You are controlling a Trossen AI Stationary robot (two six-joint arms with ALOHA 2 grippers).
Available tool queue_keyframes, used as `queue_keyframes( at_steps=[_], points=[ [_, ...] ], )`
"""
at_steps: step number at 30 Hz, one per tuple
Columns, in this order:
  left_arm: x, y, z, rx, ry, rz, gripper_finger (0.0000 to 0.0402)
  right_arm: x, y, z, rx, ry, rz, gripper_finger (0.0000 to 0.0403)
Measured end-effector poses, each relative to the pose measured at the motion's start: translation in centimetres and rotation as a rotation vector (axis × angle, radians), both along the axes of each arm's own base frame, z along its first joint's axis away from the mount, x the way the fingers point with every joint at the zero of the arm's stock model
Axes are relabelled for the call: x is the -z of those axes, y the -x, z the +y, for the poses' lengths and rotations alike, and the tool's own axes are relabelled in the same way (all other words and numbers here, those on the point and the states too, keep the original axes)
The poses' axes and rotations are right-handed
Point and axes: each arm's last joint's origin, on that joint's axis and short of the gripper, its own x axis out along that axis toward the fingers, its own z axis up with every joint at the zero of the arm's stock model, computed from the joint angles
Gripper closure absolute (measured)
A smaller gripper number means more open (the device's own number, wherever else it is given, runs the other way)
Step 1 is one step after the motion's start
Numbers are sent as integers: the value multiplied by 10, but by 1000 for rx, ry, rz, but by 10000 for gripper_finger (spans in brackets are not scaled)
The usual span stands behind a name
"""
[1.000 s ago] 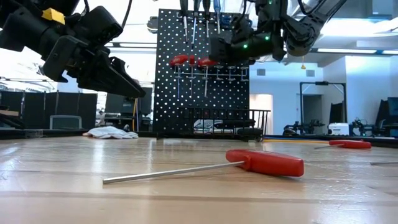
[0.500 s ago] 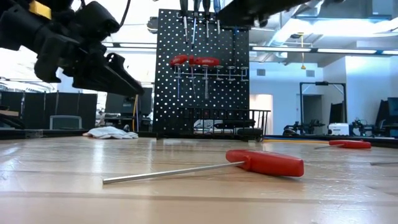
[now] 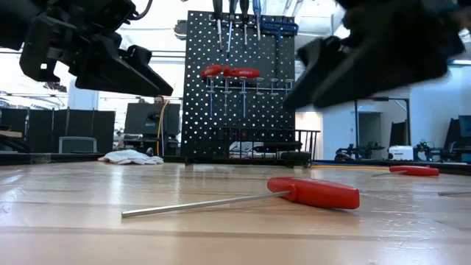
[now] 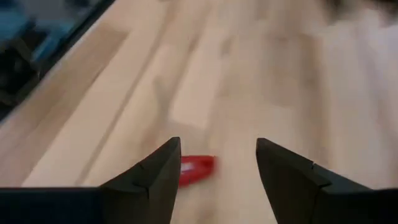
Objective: Hang tools onto peg board
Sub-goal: Hang the red allen wrench on the pegboard
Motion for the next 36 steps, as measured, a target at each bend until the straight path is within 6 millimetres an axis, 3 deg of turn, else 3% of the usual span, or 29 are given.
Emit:
queue_keyframes(
  at_steps=[3,10,17,22,29,36],
  points=[
    [-1,-1,0,5,4,-3,220,22,-15,14,-91,17,31,189],
    [-1,0,0,3,8,-2,220,42,-54,24,-219,111,158,210],
    [0,0,-2,42,52,6,220,47,-69,20,-278,251,310,296],
    [0,0,-2,46,68,7,225,47,-75,7,-307,302,312,389],
    [0,0,-3,49,155,17,240,45,-90,-30,-70,493,270,400],
    [17,-10,0,-2,191,54,242,33,-110,-51,0,500,108,402]
  ],
)
